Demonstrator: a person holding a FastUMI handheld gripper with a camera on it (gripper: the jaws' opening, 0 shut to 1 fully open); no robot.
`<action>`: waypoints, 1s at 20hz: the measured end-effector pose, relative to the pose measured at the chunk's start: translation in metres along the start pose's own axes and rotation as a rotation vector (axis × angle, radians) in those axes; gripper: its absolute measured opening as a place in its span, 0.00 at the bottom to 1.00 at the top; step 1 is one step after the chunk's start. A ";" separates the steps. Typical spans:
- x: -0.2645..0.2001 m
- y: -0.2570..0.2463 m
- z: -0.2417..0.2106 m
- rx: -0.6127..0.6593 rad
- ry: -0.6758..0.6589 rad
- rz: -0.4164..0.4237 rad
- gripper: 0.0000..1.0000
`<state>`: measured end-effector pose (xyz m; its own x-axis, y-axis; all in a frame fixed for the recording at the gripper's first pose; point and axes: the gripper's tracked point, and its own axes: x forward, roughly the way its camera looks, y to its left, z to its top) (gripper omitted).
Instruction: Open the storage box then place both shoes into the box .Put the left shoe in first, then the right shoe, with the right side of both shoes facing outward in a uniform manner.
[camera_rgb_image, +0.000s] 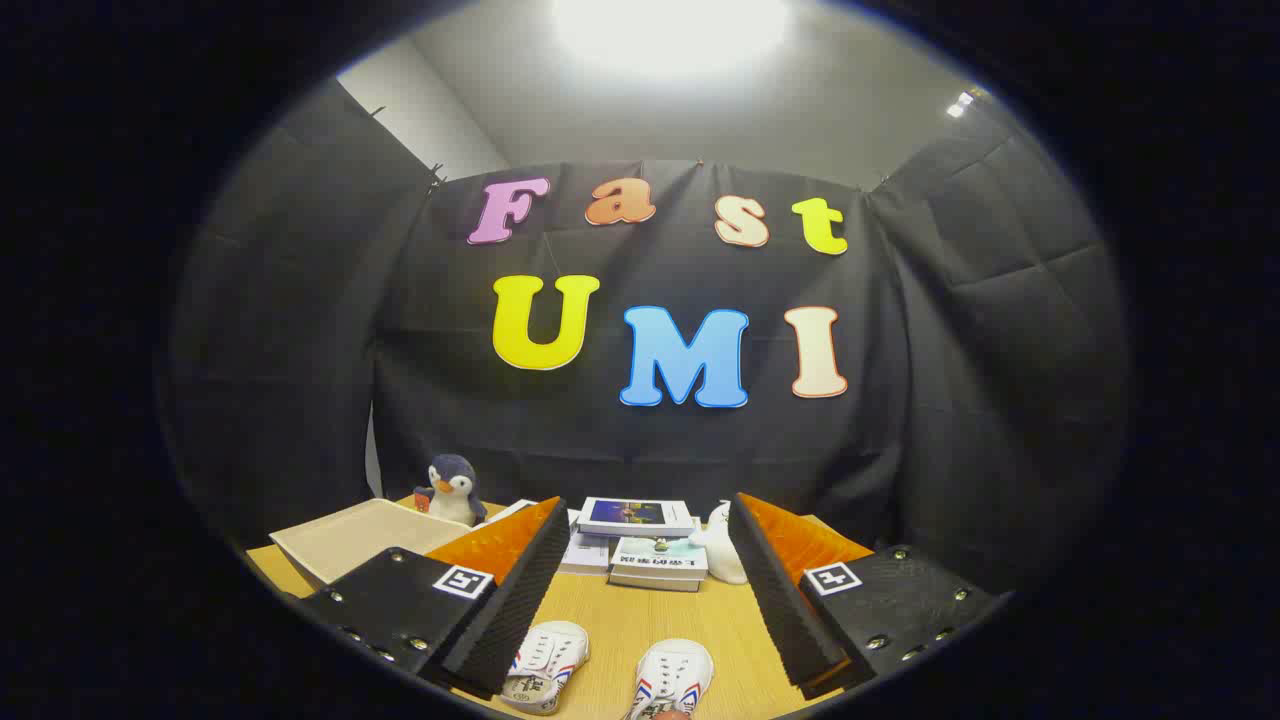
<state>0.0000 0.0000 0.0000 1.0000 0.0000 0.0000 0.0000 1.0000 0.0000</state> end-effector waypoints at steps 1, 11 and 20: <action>0.000 0.000 0.000 0.003 -0.002 -0.001 0.97; -0.005 0.002 0.000 -0.006 -0.006 0.005 0.97; 0.001 0.024 -0.007 0.060 0.029 0.080 0.97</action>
<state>0.0014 0.0241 -0.0074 0.9963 0.0810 -0.0269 -0.0793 0.9950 0.0614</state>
